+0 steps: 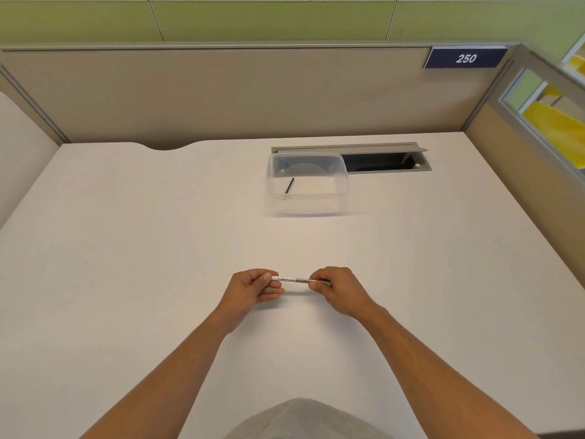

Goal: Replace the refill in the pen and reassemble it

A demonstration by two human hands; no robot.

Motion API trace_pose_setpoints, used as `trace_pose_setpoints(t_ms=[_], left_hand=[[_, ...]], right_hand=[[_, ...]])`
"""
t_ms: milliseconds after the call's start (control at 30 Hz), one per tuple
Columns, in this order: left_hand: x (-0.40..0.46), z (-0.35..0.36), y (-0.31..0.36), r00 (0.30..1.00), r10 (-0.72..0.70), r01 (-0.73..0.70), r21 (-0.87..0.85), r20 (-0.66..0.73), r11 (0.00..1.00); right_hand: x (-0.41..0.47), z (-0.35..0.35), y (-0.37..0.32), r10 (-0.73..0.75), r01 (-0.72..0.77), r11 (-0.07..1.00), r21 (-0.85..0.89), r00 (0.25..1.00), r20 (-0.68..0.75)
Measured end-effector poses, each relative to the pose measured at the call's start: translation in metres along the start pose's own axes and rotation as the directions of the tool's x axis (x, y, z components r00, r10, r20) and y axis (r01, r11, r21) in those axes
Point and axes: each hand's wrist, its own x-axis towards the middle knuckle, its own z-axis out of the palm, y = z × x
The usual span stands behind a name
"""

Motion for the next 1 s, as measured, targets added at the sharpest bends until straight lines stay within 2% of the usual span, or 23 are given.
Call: trace_pose_setpoints(t_ms=[300, 467, 567, 733, 867, 1000], left_hand=[[0.016, -0.001, -0.004, 0.992, 0.089, -0.074, 0.152, -0.094, 0.986], [0.034, 0.002, 0.001, 0.987, 0.119, -0.094, 0.210, -0.111, 0.973], [0.047, 0.004, 0.005, 0.981, 0.157, -0.111, 0.331, -0.113, 0.937], [0.068, 0.008, 0.011, 0.943, 0.328, -0.198, 0.690, -0.060, 0.696], [0.081, 0.010, 0.013, 0.909, 0.416, -0.215, 0.830, -0.022, 0.515], [0.088, 0.012, 0.012, 0.901, 0.433, -0.185, 0.879, -0.027, 0.439]], right_hand=[[0.014, -0.007, 0.018, -0.004, 0.005, 0.999, 0.039, 1.000, -0.023], [0.028, -0.010, 0.029, -0.043, 0.037, 0.998, -0.043, 0.988, -0.151], [0.038, -0.013, 0.034, -0.041, 0.016, 0.993, -0.117, 0.975, -0.216], [0.056, -0.017, 0.038, -0.054, 0.002, 0.984, -0.181, 0.957, -0.285], [0.067, -0.016, 0.042, -0.064, -0.006, 0.977, -0.214, 0.947, -0.315], [0.076, -0.012, 0.047, -0.039, -0.042, 0.968, -0.249, 0.949, -0.313]])
